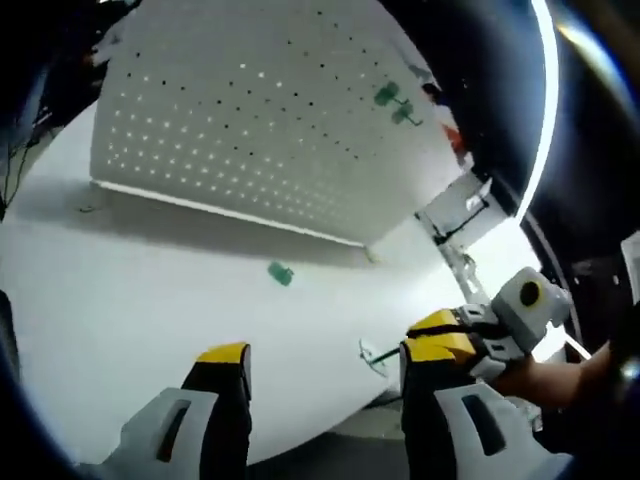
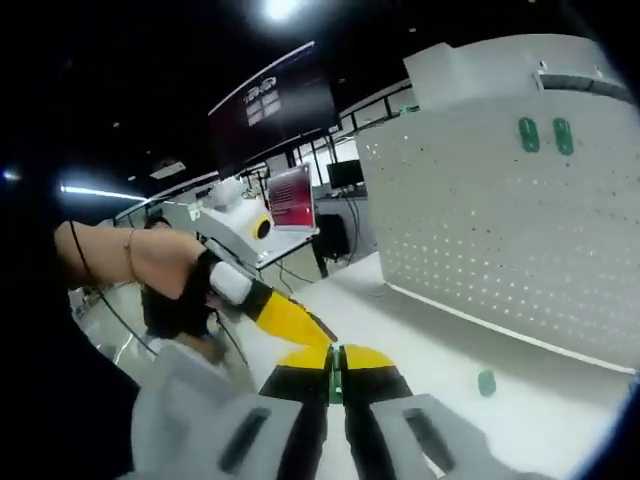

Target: Insert the hook assembly into the mounting plate slot until the hook locks in place.

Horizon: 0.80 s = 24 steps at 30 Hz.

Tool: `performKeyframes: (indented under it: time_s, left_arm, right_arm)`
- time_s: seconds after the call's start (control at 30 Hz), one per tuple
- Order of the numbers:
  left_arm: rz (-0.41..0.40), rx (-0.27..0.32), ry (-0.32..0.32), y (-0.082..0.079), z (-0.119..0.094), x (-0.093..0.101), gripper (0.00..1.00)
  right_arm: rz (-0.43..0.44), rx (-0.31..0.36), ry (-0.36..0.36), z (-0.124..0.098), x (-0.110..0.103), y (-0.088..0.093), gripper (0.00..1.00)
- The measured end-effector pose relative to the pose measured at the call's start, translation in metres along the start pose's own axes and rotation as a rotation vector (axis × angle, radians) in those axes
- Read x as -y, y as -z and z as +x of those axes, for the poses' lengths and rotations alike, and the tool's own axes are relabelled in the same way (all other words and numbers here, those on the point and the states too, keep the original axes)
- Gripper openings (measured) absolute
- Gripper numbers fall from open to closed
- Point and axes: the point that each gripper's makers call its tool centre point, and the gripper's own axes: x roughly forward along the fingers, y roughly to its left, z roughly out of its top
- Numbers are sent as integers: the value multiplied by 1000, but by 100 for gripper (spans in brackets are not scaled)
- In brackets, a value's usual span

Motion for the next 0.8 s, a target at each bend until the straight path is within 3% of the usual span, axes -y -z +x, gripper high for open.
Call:
performKeyframes:
  time_s: [0.2, 0.57, 0.6, 0.8]
  left_arm:
    - [-62, -20, 58, 6, -1, 8, 44]
    - [-207, -28, 243, 1, -4, 39, 4]
    - [-190, -20, 223, 1, -3, 34, 4]
    - [-196, -16, 246, 1, -4, 35, 4]
  right_arm:
    - [-19, 35, -20, 0, -11, -13, 0]
    - [-51, 45, -32, 0, -15, -17, 0]
    - [-49, 52, -32, 0, -15, -18, 0]
    - [-58, 54, -35, 0, -14, -19, 0]
